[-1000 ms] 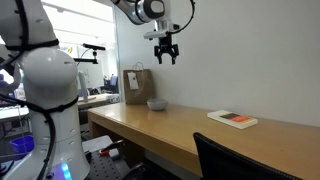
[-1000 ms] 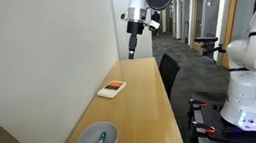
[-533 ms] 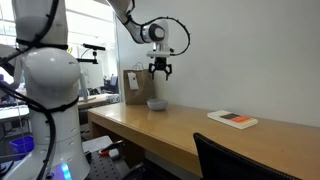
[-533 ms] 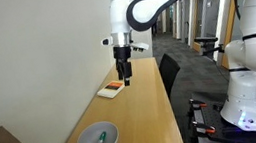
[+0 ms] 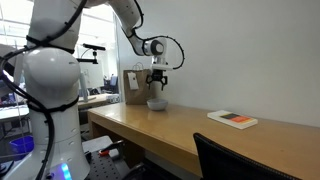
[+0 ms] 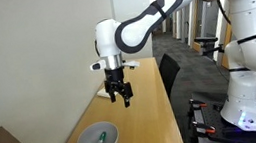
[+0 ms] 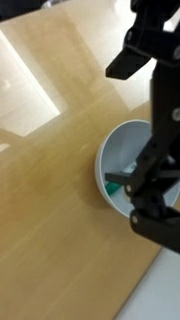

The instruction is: Put the marker on the table

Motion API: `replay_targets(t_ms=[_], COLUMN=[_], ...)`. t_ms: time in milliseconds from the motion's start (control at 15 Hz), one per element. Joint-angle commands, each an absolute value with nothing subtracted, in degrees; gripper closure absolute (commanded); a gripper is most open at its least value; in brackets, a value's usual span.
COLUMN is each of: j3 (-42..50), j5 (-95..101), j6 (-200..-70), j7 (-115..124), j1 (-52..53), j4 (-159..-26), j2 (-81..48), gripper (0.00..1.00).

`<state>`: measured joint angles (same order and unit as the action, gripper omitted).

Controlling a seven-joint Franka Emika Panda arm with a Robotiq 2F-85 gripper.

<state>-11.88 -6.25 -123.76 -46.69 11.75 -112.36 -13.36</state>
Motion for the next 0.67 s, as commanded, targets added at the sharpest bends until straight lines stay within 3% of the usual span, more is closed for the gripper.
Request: replay_targets(t_ms=[0, 600], j3=[-14.16, -19.34], j5=[-2.47, 3.11], j6=[-120.42, -120.33], j7=[-54.5, -75.35], j1=[10.82, 11.21], j4=[-106.55, -97.91], j2=[-18.53, -25.17], gripper=[0.0, 0.0])
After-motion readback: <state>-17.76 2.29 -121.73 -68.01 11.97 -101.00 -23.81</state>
